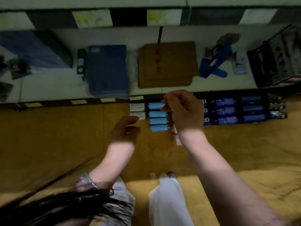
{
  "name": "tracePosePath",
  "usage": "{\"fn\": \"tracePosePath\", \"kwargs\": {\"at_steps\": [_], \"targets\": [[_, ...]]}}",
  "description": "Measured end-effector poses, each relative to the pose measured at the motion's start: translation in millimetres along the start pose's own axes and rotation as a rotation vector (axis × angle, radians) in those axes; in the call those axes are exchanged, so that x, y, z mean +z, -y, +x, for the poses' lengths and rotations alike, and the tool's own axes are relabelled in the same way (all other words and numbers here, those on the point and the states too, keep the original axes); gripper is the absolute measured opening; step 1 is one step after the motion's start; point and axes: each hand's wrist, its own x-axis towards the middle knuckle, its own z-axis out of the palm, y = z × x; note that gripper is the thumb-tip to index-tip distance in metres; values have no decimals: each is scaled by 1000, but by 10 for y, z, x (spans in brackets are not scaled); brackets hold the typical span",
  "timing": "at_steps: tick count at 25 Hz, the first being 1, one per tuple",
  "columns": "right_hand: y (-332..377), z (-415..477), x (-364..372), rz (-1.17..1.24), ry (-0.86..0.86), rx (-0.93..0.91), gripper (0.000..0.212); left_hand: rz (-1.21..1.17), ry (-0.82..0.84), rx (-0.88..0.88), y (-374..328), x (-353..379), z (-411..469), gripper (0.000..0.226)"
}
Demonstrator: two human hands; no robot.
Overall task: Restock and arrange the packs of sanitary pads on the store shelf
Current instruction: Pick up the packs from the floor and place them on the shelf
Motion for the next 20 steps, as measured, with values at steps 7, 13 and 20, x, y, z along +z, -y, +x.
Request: {"fn": "tracePosePath", "kwargs": {"at_steps": [7, 13, 20], "targets": [[1332, -464, -713, 32, -17, -166, 14, -242, -34, 133, -1115, -327, -1013, 24], [2323, -733, -1178, 63, -15, -342, 20, -262, -43, 352, -1915, -608, -1747, 28], [3134, -1042, -1633, 136, 89, -552, 22, -370, -76, 589, -2778, -625, -2376, 25]]}}
